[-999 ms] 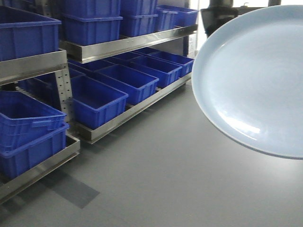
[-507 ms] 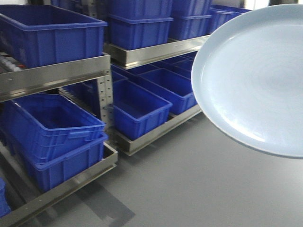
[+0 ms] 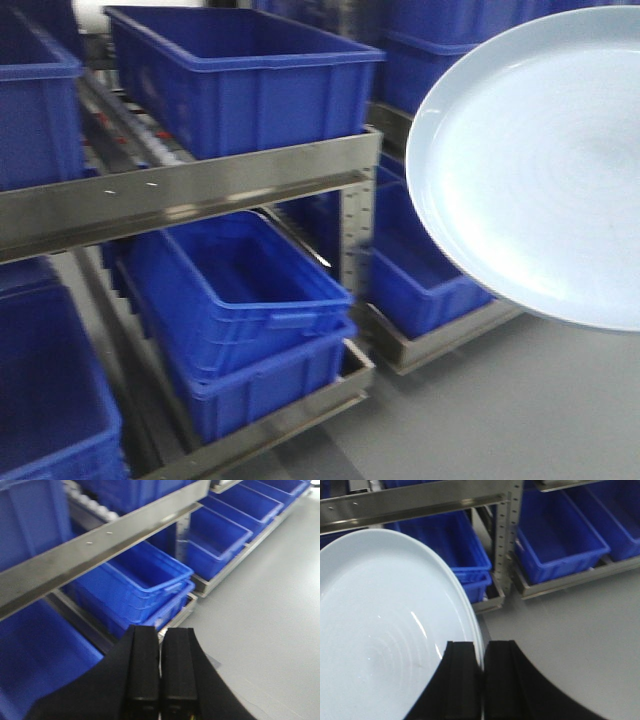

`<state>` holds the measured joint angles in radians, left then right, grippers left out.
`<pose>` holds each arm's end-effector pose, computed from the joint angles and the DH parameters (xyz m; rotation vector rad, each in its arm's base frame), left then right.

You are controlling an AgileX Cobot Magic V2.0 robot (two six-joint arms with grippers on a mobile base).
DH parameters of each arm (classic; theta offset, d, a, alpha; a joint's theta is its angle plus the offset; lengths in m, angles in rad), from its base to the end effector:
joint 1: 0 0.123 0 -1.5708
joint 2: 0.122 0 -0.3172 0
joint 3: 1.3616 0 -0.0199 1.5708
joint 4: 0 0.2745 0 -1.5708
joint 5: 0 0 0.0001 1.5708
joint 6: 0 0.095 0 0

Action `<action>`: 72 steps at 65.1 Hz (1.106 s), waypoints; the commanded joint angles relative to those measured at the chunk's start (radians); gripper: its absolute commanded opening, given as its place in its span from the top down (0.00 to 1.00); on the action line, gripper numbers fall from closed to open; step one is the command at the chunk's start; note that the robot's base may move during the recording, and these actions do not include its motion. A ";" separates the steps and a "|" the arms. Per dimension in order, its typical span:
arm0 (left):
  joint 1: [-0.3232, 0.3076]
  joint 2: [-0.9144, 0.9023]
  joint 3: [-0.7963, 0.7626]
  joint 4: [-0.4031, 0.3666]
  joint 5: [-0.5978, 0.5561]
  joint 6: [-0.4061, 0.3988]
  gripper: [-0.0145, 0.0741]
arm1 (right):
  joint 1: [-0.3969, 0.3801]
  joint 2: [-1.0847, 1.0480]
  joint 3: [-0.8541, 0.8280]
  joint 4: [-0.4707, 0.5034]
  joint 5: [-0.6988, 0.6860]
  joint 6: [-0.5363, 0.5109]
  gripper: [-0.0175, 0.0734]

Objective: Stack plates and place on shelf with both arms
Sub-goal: 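Approach the shelf and position the held plates above a blue bin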

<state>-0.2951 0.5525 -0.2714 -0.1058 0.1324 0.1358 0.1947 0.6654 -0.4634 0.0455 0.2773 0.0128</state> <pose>0.1100 -0.0348 0.2572 0.3179 1.8742 -0.1929 0.1360 0.0280 0.2997 -0.1439 1.9615 0.1770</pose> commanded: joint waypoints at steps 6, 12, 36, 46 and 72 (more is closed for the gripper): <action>0.001 0.005 -0.030 -0.002 -0.084 -0.002 0.72 | -0.007 -0.002 -0.034 -0.001 -0.095 -0.004 0.75; 0.001 0.005 -0.030 -0.002 -0.084 -0.002 0.72 | -0.007 -0.002 -0.034 -0.001 -0.095 -0.004 0.75; 0.001 0.005 -0.030 -0.002 -0.084 -0.002 0.72 | -0.007 -0.002 -0.034 -0.001 -0.095 -0.004 0.75; 0.001 0.005 -0.030 -0.002 -0.084 -0.002 0.72 | -0.007 -0.002 -0.034 -0.001 -0.095 -0.004 0.75; 0.001 0.005 -0.030 -0.002 -0.084 -0.002 0.72 | -0.007 -0.002 -0.034 -0.001 -0.095 -0.004 0.75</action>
<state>-0.2951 0.5525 -0.2714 -0.1058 0.1324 0.1358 0.1947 0.6654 -0.4634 0.0455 0.2773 0.0128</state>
